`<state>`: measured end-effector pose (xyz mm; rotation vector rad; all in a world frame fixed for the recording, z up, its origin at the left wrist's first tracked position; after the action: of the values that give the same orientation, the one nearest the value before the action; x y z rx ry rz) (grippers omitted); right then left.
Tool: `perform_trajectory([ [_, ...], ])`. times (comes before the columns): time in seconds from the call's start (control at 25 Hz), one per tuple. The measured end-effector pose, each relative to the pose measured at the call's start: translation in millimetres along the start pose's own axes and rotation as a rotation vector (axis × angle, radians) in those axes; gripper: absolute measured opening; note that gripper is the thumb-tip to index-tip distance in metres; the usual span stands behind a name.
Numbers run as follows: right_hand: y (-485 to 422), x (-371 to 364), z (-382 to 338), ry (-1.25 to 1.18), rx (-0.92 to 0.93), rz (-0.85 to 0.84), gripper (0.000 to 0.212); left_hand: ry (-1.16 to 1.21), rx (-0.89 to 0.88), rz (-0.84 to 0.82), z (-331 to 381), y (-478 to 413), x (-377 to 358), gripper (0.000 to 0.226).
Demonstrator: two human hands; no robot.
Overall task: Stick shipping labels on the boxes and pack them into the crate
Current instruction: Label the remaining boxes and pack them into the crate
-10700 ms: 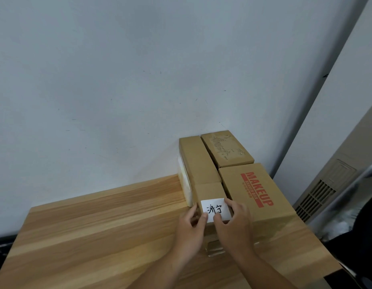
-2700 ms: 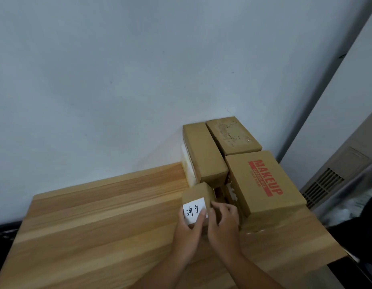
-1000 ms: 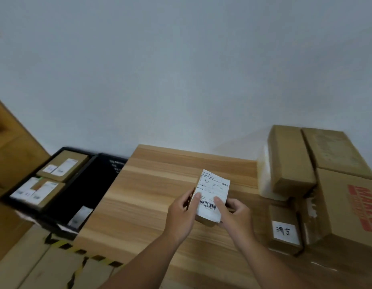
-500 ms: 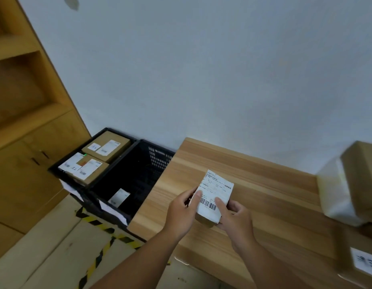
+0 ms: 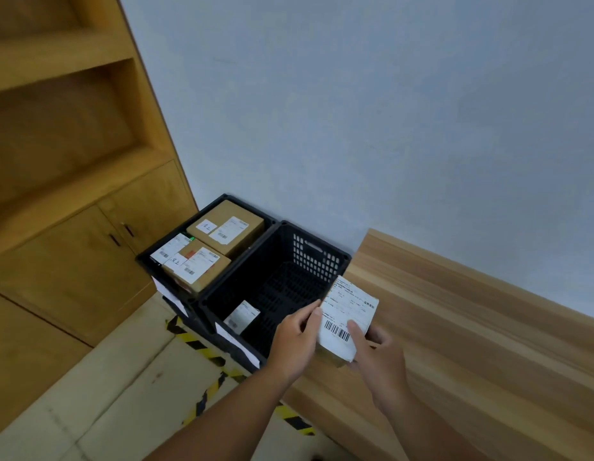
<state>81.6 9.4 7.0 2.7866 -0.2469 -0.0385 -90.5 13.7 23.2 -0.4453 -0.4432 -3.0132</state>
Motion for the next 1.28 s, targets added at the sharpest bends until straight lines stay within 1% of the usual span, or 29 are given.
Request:
perform_trajectory([
  [0.12, -26.3, -38.8, 0.2, 0.031, -0.012, -0.020, 0.013, -0.024, 0.057, 0.020, -2.7, -29.7, 30.0, 0.039],
  [0.32, -65.0, -101.0, -4.5, 0.071, -0.032, -0.017, 0.015, -0.074, 0.054, -0.003, -8.3, -81.4, 86.5, 0.037],
  [0.52, -101.4, -170.9, 6.3, 0.064, -0.069, 0.047, 0.015, -0.084, 0.048, -0.119, -31.0, -151.3, 142.5, 0.038],
  [0.64, -116.6, -222.9, 19.8, 0.031, -0.121, 0.164, 0.017, -0.156, 0.037, -0.246, -46.8, -197.7, 182.6, 0.036],
  [0.8, -119.8, -280.1, 20.7, -0.011, -0.168, 0.264, 0.020, -0.245, 0.019, -0.378, -53.4, -240.6, 227.9, 0.037],
  [0.96, -135.0, -306.6, 22.6, 0.018, -0.173, 0.302, 0.021, -0.310, -0.008, -0.396, -65.2, -271.8, 243.2, 0.038],
  [1.04, -148.9, -313.0, 43.7, 0.036, -0.199, 0.295, 0.022, -0.363, -0.009, -0.376, -85.3, -281.9, 240.9, 0.037],
  [1.12, -168.3, -319.0, 80.4, 0.052, -0.237, 0.290, 0.022, -0.416, 0.023, -0.357, -120.4, -295.5, 232.7, 0.038],
  [1.28, -213.4, -334.9, 181.9, 0.067, -0.313, 0.260, 0.026, -0.535, 0.089, -0.328, -210.2, -329.0, 205.6, 0.039],
])
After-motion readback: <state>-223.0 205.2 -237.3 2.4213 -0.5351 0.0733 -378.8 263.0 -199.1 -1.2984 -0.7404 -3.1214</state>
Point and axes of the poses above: each hand's wrist, its own y-axis away from the middle knuckle, its own x-axis out of the back of the hand, z = x × y, the point moved 3 cm from there along -y, towards the middle knuckle, and after that the axes turned 4 degrees about -y, right-handed, at the moved point
